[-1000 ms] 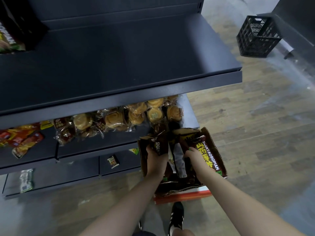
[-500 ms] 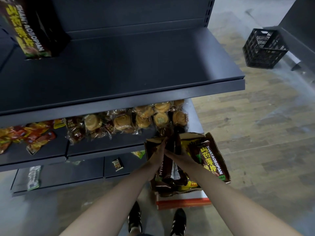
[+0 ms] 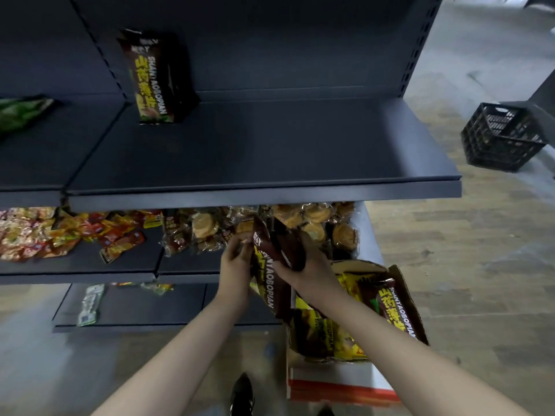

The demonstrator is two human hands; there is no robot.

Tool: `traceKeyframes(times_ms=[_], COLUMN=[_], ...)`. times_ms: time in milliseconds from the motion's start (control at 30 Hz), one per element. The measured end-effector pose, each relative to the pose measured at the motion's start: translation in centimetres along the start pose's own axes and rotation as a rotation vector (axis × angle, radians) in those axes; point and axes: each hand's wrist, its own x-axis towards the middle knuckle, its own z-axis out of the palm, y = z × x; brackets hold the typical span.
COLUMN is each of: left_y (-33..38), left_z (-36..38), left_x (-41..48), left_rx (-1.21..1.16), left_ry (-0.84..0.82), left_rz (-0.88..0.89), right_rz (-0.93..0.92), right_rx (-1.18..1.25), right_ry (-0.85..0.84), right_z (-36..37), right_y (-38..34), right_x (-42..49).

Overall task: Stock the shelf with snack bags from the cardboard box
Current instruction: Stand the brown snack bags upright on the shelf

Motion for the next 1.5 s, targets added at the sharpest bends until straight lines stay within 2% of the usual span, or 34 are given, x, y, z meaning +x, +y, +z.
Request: traceKeyframes(times_ms=[133, 233, 300, 400, 467, 533, 733, 867, 1033, 1167, 1300, 1400, 1500], left_y=[4.8, 8.4, 10.2, 12.3, 13.7, 14.6, 16.0, 17.8, 19.4, 20.5, 21.0, 20.7, 20.5], left_z=[-2.2, -2.9, -3.6, -5.4, -6.3, -6.9, -9.7, -11.4, -12.0, -12.7, -12.5, -11.9, -11.0], left_x=[-0.9, -1.6, -1.6, -0.4, 0.3, 1.0, 3.9, 5.9, 9.1, 13.7, 18.3, 21.3, 23.2], left_rx=[0.188, 0.258, 0.326, 0.418, 0.455, 0.4, 0.115, 0.142, 0.279, 0.472, 0.597, 0.697, 0.76], left_ry=[0.031, 0.042, -0.117, -0.466, -0.566, -0.579, -0.465, -0.454, -0.362, -0.192, -0.027, 0.103, 0.16], left_rz=[0.454, 0.595, 0.585, 0.408, 0.307, 0.284, 0.127, 0.168, 0.277, 0.384, 0.489, 0.512, 0.518], right_rz=[-0.09, -0.144, -0.151, -0.151, -0.125, -0.059, 0.192, 0.116, -0.029, -0.037, -0.13, -0.172, -0.217], right_rx=[0.183, 0.283, 0.344, 0.401, 0.428, 0.451, 0.56, 0.507, 0.455, 0.403, 0.381, 0.386, 0.357], right_ry=[0.007, -0.026, -0.029, -0.002, 0.006, -0.027, -0.323, -0.392, -0.24, -0.095, 0.131, 0.217, 0.28], right_z=[0.3, 0.6, 0.8, 1.2, 1.8, 2.6, 4.2, 5.7, 8.3, 9.6, 10.3, 10.9, 11.4], right_y=[-5.4, -9.7, -12.3, -15.2, -16.6, -17.6, -20.4, -20.3, -20.3, -20.6, -20.7, -20.5, -20.0], right_x=[1.3, 2.6, 3.7, 5.5, 6.5, 7.6, 11.4, 13.2, 15.7, 18.6, 21.9, 24.0, 25.7])
